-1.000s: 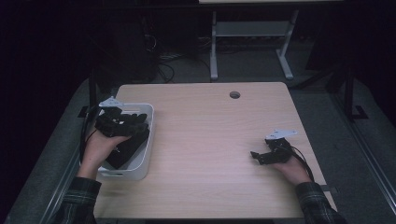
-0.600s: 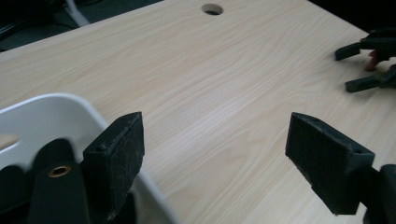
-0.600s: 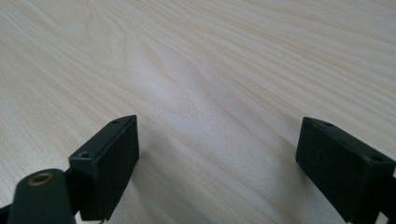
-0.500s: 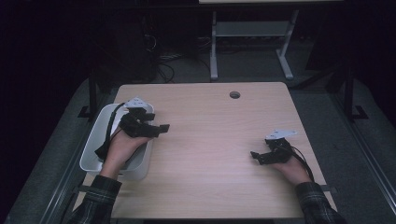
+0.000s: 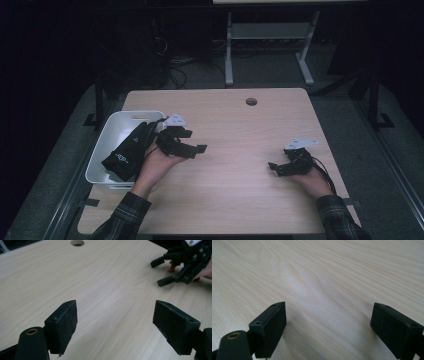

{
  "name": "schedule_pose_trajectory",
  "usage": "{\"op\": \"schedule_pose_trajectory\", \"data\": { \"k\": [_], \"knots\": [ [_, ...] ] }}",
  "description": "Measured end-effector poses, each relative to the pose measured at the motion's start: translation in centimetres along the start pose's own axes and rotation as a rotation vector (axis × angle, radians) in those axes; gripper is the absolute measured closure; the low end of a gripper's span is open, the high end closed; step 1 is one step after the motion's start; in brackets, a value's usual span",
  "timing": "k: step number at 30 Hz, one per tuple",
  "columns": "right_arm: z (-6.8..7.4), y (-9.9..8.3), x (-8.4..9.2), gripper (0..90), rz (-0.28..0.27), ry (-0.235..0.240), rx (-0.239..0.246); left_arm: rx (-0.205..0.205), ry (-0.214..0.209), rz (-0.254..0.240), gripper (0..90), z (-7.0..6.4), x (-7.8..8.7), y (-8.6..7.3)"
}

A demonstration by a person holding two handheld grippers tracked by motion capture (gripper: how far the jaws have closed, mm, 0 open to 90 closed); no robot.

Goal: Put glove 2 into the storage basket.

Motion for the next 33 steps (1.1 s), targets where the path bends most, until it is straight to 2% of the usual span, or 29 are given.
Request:
{"op": "schedule_pose_trajectory", "data": {
  "k": [2,5,9,11,12,18,25,30,33],
  "knots": [
    [0.0,0.0,0.0,13.1,0.000,0.000,0.000,-0.013,-0.007,0.010,18.9,-0.4,-0.7,-0.3],
    [0.0,0.0,0.0,13.1,-0.001,-0.001,0.002,-0.004,-0.033,0.026,18.9,-1.1,-2.0,-1.1],
    [0.0,0.0,0.0,13.1,0.000,0.000,0.001,-0.031,-0.035,0.050,18.9,-1.8,-3.3,-1.7],
    [0.0,0.0,0.0,13.1,0.000,0.000,0.001,-0.023,-0.042,0.048,18.9,-2.2,-4.0,-2.1],
    [0.0,0.0,0.0,13.1,-0.001,-0.001,0.002,-0.033,-0.042,0.055,18.9,-2.2,-4.2,-2.3],
    [0.0,0.0,0.0,13.1,-0.003,-0.002,0.005,-0.052,-0.041,0.065,18.9,-2.7,-5.8,-3.5],
    [0.0,0.0,0.0,13.1,-0.003,-0.001,0.005,-0.075,-0.032,0.100,18.8,-2.9,-7.2,-4.9],
    [-0.1,0.0,0.0,13.1,-0.004,-0.001,0.007,-0.097,-0.018,0.156,17.8,-3.0,-8.3,-5.9],
    [0.0,0.0,0.0,13.1,-0.003,0.000,0.006,-0.103,-0.010,0.157,17.4,-3.1,-8.6,-6.1]
  ]
}}
Point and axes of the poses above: each handheld gripper's, and its own axes: x roughly backward along the jaws, y roughly out of its top, z roughly to its left, the point moved 1 cm from there along -x, roughly forward along the jaws, and after that the axes turned 4 degrees about x, right-handed, at the moved point
